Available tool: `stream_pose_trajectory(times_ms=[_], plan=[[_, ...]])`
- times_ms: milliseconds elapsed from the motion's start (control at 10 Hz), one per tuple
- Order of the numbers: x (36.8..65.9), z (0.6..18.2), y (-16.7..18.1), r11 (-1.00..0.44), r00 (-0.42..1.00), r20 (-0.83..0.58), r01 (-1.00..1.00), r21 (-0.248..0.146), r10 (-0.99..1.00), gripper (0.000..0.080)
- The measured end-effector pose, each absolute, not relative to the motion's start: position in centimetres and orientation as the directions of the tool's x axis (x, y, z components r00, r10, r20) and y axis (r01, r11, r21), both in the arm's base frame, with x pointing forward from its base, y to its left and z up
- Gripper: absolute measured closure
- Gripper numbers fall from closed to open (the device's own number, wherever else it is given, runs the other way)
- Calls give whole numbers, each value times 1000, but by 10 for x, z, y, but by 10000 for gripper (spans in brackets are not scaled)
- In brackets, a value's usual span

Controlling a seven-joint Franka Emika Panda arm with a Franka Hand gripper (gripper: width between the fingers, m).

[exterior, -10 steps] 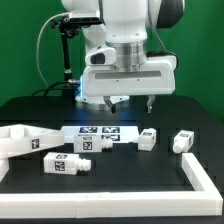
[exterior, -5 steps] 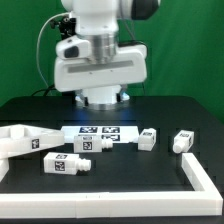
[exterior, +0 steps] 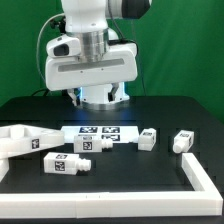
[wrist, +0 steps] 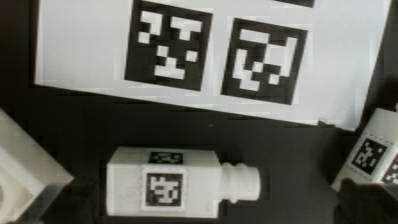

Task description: Assemble one leg

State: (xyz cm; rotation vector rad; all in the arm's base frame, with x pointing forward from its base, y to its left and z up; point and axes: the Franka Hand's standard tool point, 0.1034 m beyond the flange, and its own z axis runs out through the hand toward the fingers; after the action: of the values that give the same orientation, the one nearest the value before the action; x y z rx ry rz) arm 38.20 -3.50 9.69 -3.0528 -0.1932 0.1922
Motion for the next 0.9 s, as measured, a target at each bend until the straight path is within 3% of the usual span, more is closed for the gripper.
stream_pose_trajectory(times_ms=[300,500,900], plan=[[370,86,-92,-948,946,-70,315,-52,318,151],[368,82,-124,-915,914,-36,404,-11,404,151],[366,89,-150,-840,840,16,542,12,542,151]])
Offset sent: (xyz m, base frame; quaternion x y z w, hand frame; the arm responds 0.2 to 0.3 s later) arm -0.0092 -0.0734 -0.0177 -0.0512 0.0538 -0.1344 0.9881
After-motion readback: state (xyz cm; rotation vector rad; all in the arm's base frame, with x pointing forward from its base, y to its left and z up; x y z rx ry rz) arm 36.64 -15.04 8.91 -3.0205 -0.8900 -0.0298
